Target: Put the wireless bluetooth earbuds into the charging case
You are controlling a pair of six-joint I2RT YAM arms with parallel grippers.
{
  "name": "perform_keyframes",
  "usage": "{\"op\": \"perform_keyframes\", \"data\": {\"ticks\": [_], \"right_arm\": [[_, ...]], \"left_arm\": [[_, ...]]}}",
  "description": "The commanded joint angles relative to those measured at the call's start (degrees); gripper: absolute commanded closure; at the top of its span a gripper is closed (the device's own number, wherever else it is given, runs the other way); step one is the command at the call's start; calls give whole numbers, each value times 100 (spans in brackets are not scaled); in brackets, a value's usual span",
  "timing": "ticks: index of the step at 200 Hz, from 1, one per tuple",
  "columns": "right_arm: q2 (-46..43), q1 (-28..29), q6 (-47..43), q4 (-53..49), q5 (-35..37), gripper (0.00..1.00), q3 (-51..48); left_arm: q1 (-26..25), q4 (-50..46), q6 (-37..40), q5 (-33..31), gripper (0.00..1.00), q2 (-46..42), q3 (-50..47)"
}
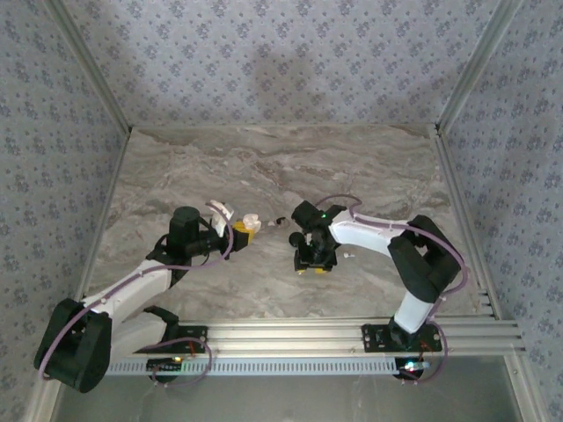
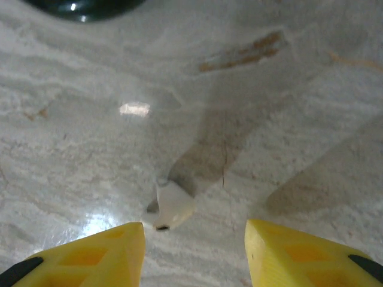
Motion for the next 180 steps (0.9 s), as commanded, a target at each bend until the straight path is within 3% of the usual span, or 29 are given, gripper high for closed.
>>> {"op": "perform_keyframes", "data": {"ticks": [1,76,180], "right_arm": [[187,-54,-95,118,-28,51,128],[366,-110,-392,437,-70,59,234],[319,-105,-394,761,-81,61,302]], "left_arm": [[48,-19,58,53,93,-105,-15],[50,-46,63,35,93,-105,-11],[48,-65,63,35,93,-105,-7]]}}
